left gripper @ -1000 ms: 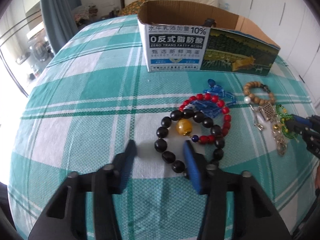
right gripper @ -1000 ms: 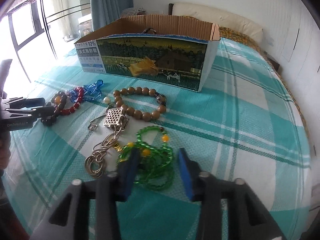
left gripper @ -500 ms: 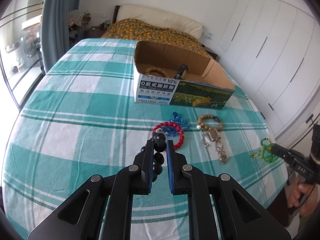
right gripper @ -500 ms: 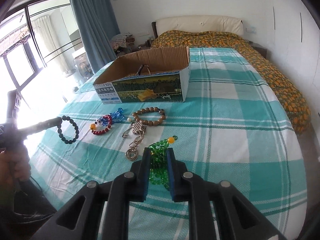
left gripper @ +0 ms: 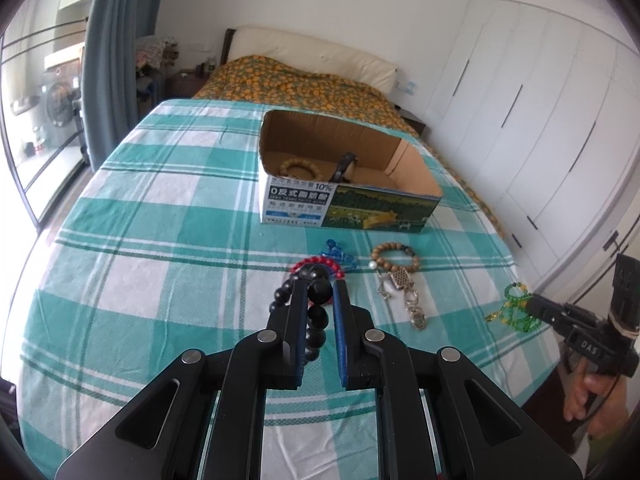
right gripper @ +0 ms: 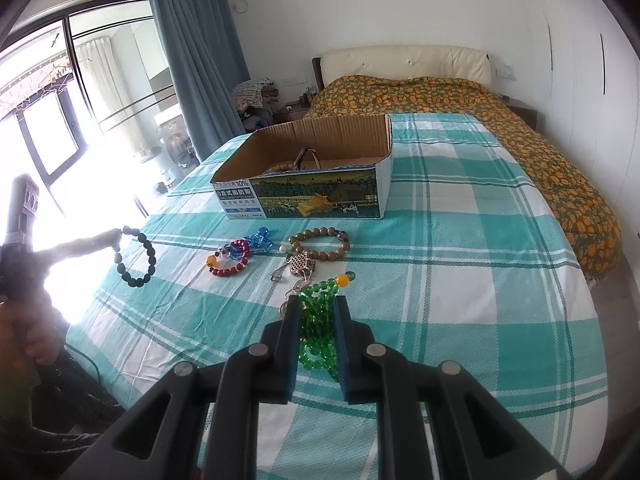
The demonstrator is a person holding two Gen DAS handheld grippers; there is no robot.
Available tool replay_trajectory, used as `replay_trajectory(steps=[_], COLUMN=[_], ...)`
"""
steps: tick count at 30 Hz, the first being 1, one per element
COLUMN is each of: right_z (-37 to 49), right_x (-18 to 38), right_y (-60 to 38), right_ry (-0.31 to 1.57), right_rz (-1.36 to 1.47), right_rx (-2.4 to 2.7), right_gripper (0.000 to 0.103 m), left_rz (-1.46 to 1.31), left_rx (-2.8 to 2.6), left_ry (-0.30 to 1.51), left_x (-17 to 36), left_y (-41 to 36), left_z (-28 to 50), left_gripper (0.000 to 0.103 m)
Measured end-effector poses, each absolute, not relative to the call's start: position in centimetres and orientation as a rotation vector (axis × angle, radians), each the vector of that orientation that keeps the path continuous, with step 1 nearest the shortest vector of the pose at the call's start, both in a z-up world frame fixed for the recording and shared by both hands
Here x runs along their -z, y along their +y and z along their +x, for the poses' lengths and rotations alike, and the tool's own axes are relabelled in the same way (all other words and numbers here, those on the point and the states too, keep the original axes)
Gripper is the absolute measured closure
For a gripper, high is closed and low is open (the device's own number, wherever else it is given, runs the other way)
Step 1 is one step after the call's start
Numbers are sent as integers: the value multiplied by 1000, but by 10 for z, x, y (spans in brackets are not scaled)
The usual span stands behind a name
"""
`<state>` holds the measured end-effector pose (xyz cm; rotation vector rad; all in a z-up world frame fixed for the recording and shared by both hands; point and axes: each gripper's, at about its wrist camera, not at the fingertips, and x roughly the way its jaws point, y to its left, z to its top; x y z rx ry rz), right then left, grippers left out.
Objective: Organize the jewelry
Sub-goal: 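Carry the black bracelet and green necklace into the box and open both tools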
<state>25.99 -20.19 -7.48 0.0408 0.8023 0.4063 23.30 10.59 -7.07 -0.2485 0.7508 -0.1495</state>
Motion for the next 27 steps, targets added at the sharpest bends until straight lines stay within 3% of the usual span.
replay_trajectory(steps=[18,27], right_z=[266,321], right_x=[80,45], right_y=[-193,-178], right_ry=[826,778], right_rz=[71,7], right_rx=[-462,-510], right_gripper=[87,87], left_rz=[-274,-276], left_rx=[181,211], left_ry=[744,688], left_x=[53,13], left_y=[107,110], left_z=[247,291], left_gripper=[92,93])
